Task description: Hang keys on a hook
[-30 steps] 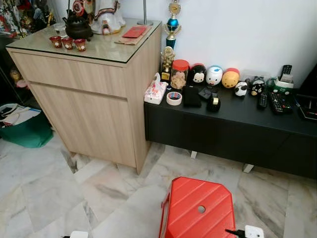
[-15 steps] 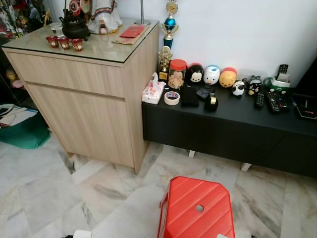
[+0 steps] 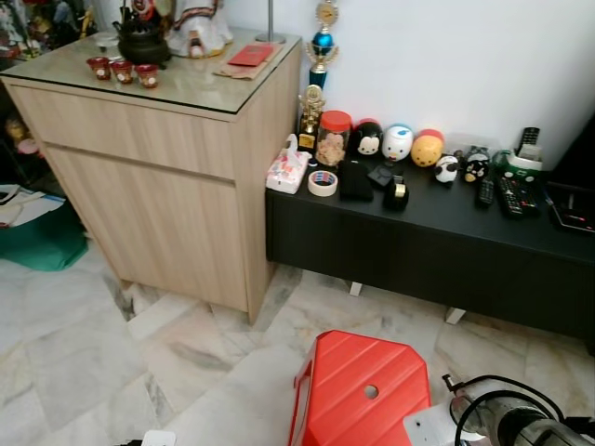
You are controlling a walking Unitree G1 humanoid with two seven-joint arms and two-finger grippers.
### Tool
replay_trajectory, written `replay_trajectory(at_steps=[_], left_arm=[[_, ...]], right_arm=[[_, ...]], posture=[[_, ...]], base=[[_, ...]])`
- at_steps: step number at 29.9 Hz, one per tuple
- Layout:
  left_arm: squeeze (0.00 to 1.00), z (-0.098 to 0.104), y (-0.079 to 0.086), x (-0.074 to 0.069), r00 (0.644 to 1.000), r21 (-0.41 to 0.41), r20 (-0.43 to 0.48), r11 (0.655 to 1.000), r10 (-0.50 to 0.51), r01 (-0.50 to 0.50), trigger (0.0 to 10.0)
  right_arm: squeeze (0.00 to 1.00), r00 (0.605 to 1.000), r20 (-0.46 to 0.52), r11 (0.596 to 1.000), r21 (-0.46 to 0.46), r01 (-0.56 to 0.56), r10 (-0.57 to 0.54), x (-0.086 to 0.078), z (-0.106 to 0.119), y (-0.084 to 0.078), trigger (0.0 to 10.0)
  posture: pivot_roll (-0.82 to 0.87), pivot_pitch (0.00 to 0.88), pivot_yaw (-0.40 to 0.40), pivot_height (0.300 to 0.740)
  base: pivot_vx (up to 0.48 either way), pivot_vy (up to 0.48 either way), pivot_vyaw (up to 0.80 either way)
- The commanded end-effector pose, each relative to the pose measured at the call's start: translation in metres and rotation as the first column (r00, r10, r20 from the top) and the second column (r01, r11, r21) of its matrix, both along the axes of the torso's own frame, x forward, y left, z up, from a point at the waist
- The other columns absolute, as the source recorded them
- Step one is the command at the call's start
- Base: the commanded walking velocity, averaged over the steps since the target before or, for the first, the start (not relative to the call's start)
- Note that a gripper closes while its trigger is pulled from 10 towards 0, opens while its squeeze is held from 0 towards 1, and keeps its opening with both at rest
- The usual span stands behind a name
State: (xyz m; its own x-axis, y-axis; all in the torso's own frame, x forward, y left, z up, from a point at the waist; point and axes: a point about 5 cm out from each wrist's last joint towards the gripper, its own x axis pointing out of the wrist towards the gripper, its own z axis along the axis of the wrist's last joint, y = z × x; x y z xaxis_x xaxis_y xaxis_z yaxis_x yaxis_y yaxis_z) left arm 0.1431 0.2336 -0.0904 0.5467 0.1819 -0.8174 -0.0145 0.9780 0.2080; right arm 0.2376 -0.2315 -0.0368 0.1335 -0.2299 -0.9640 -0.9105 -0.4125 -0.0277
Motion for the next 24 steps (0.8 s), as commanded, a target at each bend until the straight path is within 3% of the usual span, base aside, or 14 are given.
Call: replay_trajectory(at_steps=[1,5,7,10,12,13,14,16,17,18,19,21,22,24], left_arm=[[0.0,-0.002,-0.004,-0.003,1.0,-0.015,-0.007,1.0,0.011,-0.011,10.0],[0.0,-0.003,0.001,-0.009,1.0,-0.015,-0.016,1.0,0.019,-0.019,10.0],[0.0,-0.003,0.004,-0.012,0.999,-0.015,-0.02,0.999,0.029,-0.03,10.0],[0.0,-0.003,0.009,-0.015,0.999,-0.013,-0.031,0.999,0.036,-0.037,10.0],[0.0,-0.003,0.009,-0.015,0.999,-0.013,-0.033,0.999,0.036,-0.037,10.0],[0.0,-0.003,0.01,-0.015,0.999,-0.013,-0.034,0.999,0.036,-0.036,10.0],[0.0,-0.003,0.01,-0.015,0.999,-0.013,-0.037,0.999,0.037,-0.037,10.0],[0.0,-0.004,0.007,-0.015,0.999,-0.015,-0.04,0.999,0.035,-0.036,10.0],[0.0,-0.004,0.003,-0.014,0.999,-0.018,-0.04,0.999,0.036,-0.036,10.0],[0.0,-0.004,0.003,-0.014,0.999,-0.018,-0.04,0.999,0.036,-0.036,10.0],[0.0,-0.005,-0.001,-0.012,0.999,-0.022,-0.037,0.999,0.035,-0.035,10.0],[0.0,-0.005,-0.004,-0.01,0.999,-0.026,-0.034,0.999,0.03,-0.031,10.0],[0.0,-0.005,-0.007,-0.009,0.999,-0.029,-0.033,0.999,0.027,-0.028,10.0],[0.0,-0.006,-0.008,-0.009,0.999,-0.031,-0.032,0.999,0.023,-0.024,10.0]], right_arm=[[0.0,0.998,-0.059,0.997,-0.069,-0.041,0.037,-0.002,0.004,-0.013,10.0],[0.0,0.961,-0.17,0.949,-0.19,-0.25,0.219,-0.008,0.005,-0.026,10.0],[0.0,0.979,-0.086,0.97,-0.139,-0.198,0.187,-0.006,0.002,-0.018,10.0],[0.0,0.975,-0.052,0.969,0.112,0.221,-0.216,-0.015,-0.01,0.005,10.0],[0.0,0.983,-0.068,0.981,0.082,0.177,-0.172,-0.017,-0.011,0.004,10.0],[0.0,0.99,-0.078,0.991,0.051,0.126,-0.122,-0.018,-0.011,0.002,10.0],[0.0,0.95,-0.196,0.948,-0.159,-0.276,0.243,-0.022,-0.007,-0.017,10.0],[0.0,0.91,-0.259,0.902,-0.206,-0.378,0.322,-0.023,-0.005,-0.024,10.0],[0.0,0.979,-0.134,0.984,-0.069,-0.165,0.154,-0.022,-0.011,-0.008,10.0],[0.0,0.979,-0.134,0.984,-0.069,-0.165,0.154,-0.022,-0.011,-0.008,10.0],[0.0,0.983,-0.022,0.974,0.137,0.181,-0.18,-0.019,-0.016,0.014,10.0],[0.0,0.997,0.0,0.993,0.093,0.072,-0.072,-0.016,-0.015,0.014,10.0],[0.0,0.974,-0.068,0.974,-0.05,-0.222,0.218,-0.018,-0.014,0.003,10.0],[0.0,0.975,-0.1,0.979,-0.043,-0.201,0.196,-0.024,-0.015,-0.001,10.0]], posture=[[0.1,0.0,-0.127,0.73],[0.11,0.0,-0.144,0.73],[0.11,0.0,-0.146,0.73],[0.11,0.0,-0.147,0.73],[0.11,0.0,-0.147,0.73],[0.11,0.0,-0.147,0.73],[0.11,0.0,-0.148,0.73],[0.11,0.0,-0.153,0.73],[0.11,0.0,-0.154,0.73],[0.11,0.0,-0.154,0.73],[0.11,0.0,-0.156,0.73],[0.11,0.0,-0.154,0.73],[0.11,0.0,-0.152,0.73],[0.11,0.0,-0.154,0.73]], base=[[0.0,0.0,0.0],[0.0,0.0,0.0],[0.0,0.0,0.0],[0.0,0.0,0.0],[0.0,0.0,0.0],[0.0,0.0,0.0],[0.0,0.0,0.0],[0.0,0.0,0.0],[0.0,0.0,0.0],[0.0,0.0,0.0],[0.0,0.0,0.0],[0.0,0.0,0.0],[0.0,0.0,0.0],[0.0,0.0,0.0]])
